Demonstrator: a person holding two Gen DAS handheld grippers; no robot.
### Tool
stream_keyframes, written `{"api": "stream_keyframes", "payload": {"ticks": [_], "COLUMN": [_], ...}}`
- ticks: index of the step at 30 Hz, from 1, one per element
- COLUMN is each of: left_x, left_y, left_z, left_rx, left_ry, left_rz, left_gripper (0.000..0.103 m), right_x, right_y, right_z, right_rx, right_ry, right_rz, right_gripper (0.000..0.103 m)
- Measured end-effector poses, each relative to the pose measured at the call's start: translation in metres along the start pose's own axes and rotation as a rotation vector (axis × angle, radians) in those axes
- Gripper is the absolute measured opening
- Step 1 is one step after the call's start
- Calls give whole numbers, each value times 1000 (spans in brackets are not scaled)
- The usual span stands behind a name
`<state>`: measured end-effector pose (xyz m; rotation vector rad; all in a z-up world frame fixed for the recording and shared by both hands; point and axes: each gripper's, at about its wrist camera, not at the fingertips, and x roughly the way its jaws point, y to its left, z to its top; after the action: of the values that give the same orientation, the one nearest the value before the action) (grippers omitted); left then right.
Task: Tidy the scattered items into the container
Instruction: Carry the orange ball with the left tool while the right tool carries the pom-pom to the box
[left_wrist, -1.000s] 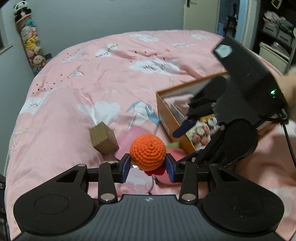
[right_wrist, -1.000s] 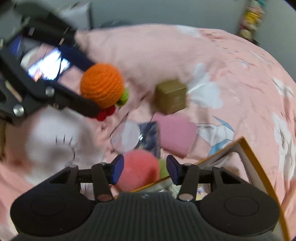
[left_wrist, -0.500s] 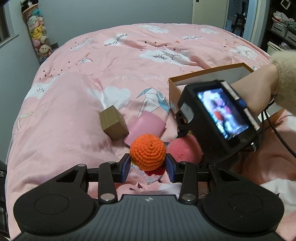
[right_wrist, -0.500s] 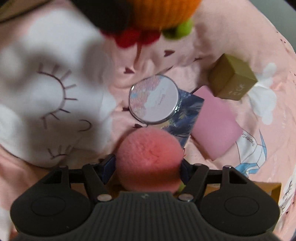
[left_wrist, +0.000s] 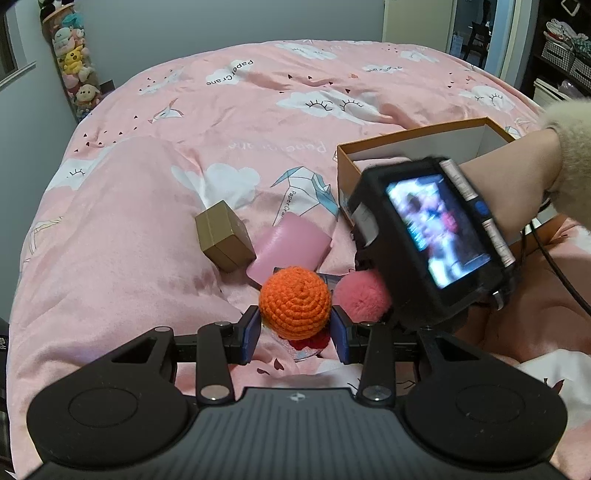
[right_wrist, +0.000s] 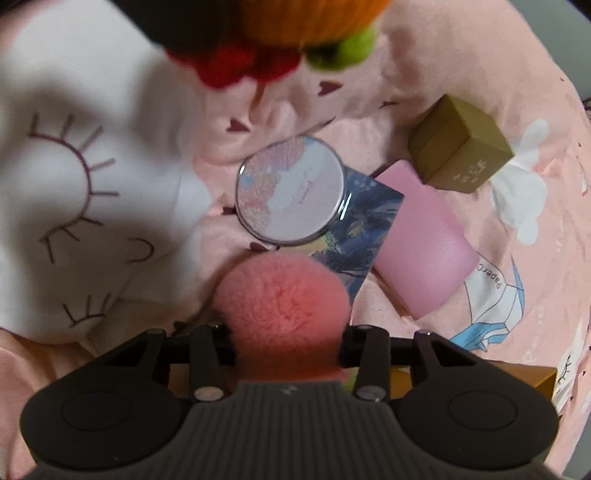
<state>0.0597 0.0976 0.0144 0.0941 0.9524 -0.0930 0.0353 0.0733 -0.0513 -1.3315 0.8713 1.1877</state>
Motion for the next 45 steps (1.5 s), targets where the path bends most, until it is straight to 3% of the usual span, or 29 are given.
{"api": "stream_keyframes", "payload": {"ticks": [7, 15, 24, 30, 37, 42, 45], "left_x": [-3, -16, -27, -13, 19, 54, 69], "left_y": [0, -5, -32, -50, -83, -102, -106], "left_z": [1, 11, 35, 55, 66, 64, 59], "left_rx": [-6, 8, 72, 72, 134, 173, 192], "left_ry": [-13, -82, -184, -213, -184, -89, -55], "left_rz": [3, -5, -59, -127, -246, -273, -279], "left_gripper": [46, 46, 46, 46, 46, 46, 46], "right_x": [-44, -111, -175, -182, -160, -132, -122], "right_y": [-5, -13, -41, -52, -41, -28, -15], "right_z": [-12, -22, -93, -153, -194, -211, -220], "right_rx": [88, 212, 505, 781, 1031, 1189, 1240], "right_ry": [-134, -303, -444, -507, -618, -678, -670], "right_rz": [4, -39, -177, -233, -143, -44, -18], "right_gripper": [44, 44, 45, 45, 45, 45, 45]}}
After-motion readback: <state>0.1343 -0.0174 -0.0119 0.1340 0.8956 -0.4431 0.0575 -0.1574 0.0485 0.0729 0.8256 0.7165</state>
